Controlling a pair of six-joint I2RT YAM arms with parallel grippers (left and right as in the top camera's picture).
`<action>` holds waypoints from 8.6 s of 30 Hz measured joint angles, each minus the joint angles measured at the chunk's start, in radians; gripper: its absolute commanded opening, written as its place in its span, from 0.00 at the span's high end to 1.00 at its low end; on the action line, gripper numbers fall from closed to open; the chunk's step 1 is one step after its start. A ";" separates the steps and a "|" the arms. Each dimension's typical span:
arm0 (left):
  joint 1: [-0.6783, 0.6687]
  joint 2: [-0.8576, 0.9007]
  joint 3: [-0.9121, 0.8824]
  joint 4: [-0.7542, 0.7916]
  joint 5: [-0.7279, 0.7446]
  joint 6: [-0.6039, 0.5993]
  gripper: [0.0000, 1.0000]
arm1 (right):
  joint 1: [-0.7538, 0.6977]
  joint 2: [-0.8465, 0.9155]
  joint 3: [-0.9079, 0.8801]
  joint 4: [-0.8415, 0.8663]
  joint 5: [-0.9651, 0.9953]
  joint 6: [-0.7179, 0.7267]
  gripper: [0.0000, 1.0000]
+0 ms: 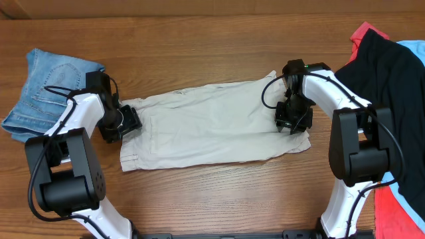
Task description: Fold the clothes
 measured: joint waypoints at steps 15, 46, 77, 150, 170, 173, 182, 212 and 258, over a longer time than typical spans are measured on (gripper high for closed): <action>0.006 0.023 0.019 0.012 0.113 0.043 0.96 | 0.000 0.000 0.000 -0.003 0.001 0.000 0.62; 0.066 -0.238 0.222 -0.294 -0.003 0.069 0.96 | 0.431 0.073 0.428 0.084 -0.518 -0.138 0.69; 0.066 -0.266 0.399 -0.367 0.373 0.014 0.96 | 0.637 0.247 0.426 0.488 -0.494 0.098 0.70; -0.182 -0.266 0.438 -0.279 0.198 -0.119 0.95 | 0.401 0.136 0.240 0.142 -0.221 0.141 0.58; -0.298 -0.205 0.439 -0.190 0.198 -0.198 0.96 | 0.403 0.134 0.237 0.136 -0.212 0.141 0.58; -0.303 -0.205 0.439 -0.207 0.201 -0.198 0.96 | 0.403 0.134 0.237 0.135 -0.211 0.141 0.58; -0.407 -0.205 0.439 -0.238 0.225 -0.176 0.96 | 0.403 0.134 0.237 0.127 -0.210 0.141 0.58; -0.468 -0.205 0.440 -0.187 0.188 -0.219 0.53 | 0.400 0.131 0.235 0.048 -0.150 0.183 0.52; -0.341 0.223 0.457 -0.601 -0.240 -0.159 0.59 | 0.443 0.019 0.075 0.124 -0.300 -0.087 0.53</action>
